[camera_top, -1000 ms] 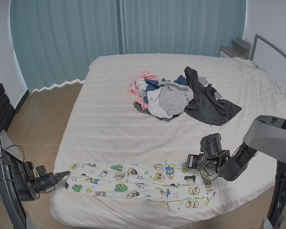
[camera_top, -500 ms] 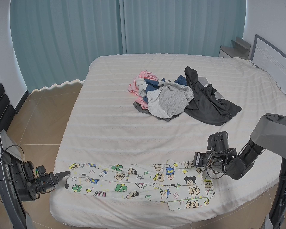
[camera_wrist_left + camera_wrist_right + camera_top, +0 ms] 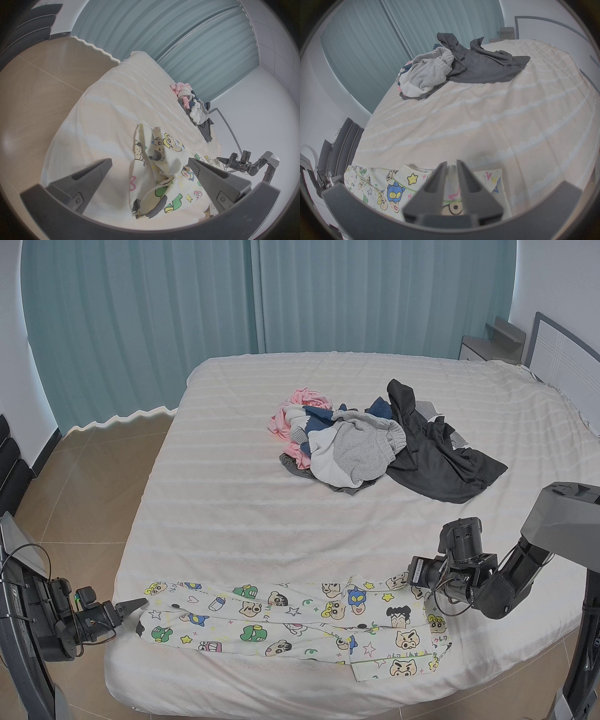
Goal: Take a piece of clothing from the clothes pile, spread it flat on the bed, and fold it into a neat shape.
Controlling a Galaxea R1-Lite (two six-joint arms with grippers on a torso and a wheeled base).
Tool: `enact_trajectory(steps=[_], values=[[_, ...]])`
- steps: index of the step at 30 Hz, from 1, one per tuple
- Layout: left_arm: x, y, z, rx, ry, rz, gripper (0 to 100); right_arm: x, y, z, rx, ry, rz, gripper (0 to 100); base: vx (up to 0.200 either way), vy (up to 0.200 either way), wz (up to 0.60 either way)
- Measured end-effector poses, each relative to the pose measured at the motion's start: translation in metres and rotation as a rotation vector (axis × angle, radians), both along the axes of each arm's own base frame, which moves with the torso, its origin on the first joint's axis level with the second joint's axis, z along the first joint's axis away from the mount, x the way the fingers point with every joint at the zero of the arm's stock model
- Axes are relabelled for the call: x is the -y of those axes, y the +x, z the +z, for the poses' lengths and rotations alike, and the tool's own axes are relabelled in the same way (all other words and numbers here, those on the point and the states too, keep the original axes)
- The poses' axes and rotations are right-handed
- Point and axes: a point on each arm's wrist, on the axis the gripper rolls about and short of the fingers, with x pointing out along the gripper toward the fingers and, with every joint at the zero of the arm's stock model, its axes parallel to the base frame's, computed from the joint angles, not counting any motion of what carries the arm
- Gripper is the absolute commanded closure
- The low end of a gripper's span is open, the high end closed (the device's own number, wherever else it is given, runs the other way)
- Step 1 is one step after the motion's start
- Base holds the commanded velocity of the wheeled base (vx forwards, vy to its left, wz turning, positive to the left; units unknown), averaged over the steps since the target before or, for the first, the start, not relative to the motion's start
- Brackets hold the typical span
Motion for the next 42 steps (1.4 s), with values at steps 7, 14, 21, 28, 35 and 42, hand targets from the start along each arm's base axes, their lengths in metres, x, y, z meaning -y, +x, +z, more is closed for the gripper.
enact_trajectory(steps=[7,14,21,28,35,42], values=[[0.008,-0.005,0.003,0.015,0.041,-0.045,0,0.002,-0.005,0.001,0.038,-0.002,-0.017,0,0.000,0.000,0.00],[0.017,-0.001,0.010,0.038,0.050,-0.081,0,0.005,-0.018,0.013,0.089,0.024,-0.022,0,0.000,0.000,0.00],[0.023,0.008,0.015,0.053,0.096,-0.072,0,0.014,-0.041,0.040,0.136,0.096,-0.052,0,0.000,0.000,0.00],[0.029,0.026,0.018,0.089,0.162,-0.041,0,0.025,-0.087,0.076,0.204,0.184,-0.076,0,0.000,0.000,0.00],[0.046,0.043,0.023,0.124,0.188,-0.083,0,0.038,-0.144,0.101,0.275,0.258,-0.067,0,0.000,0.000,0.00],[0.057,0.045,0.022,0.071,0.223,-0.148,0,0.048,-0.172,0.107,0.310,0.287,-0.061,0,0.000,0.000,0.00]])
